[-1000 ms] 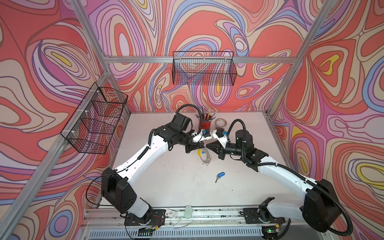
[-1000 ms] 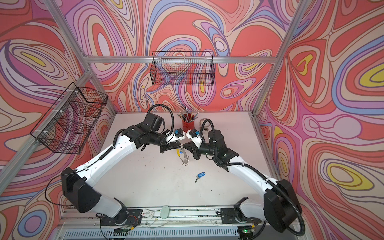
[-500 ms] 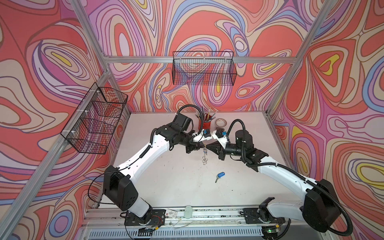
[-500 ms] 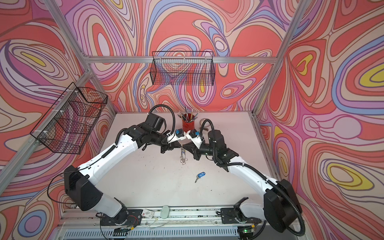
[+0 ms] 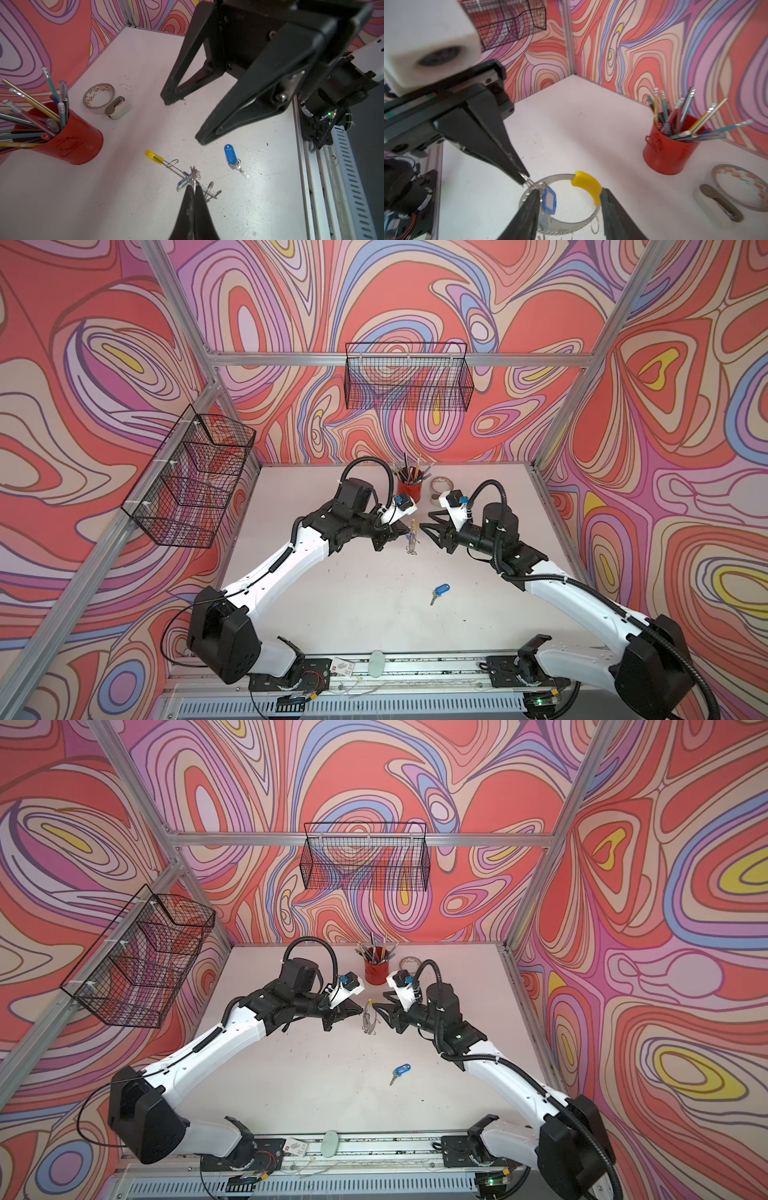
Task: Put the keys on the keyring
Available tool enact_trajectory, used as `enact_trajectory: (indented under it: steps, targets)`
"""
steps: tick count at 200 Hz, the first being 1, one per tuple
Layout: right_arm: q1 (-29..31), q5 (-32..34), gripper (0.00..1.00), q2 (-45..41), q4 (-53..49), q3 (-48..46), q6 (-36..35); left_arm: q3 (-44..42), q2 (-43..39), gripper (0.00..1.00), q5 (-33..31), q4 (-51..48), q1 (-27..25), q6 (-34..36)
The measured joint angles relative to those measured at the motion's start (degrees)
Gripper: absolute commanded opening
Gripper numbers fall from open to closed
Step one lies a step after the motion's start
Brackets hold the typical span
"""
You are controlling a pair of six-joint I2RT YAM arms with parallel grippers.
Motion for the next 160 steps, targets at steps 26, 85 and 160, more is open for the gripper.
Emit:
enact_trajectory:
  steps: [26,85,160]
  targets:
    - [-1.29,2.75,0.49,-2.67,2.47,-1.77,3.52,-6.91,-4.46,0.00,0.98,11.21,-0.02,-7.45]
    - [-1.36,-2.75,0.51,0.98,3.52,-1.79,6.88,-22.08,-9.90,0.00,-0.66,36.33,-0.57,-22.36]
    - [0.24,-10.78,0.58,4.48,5.25,-1.70,7.67,-29.88,-10.19,0.00,-6.14,55.52,-4.02,-31.34]
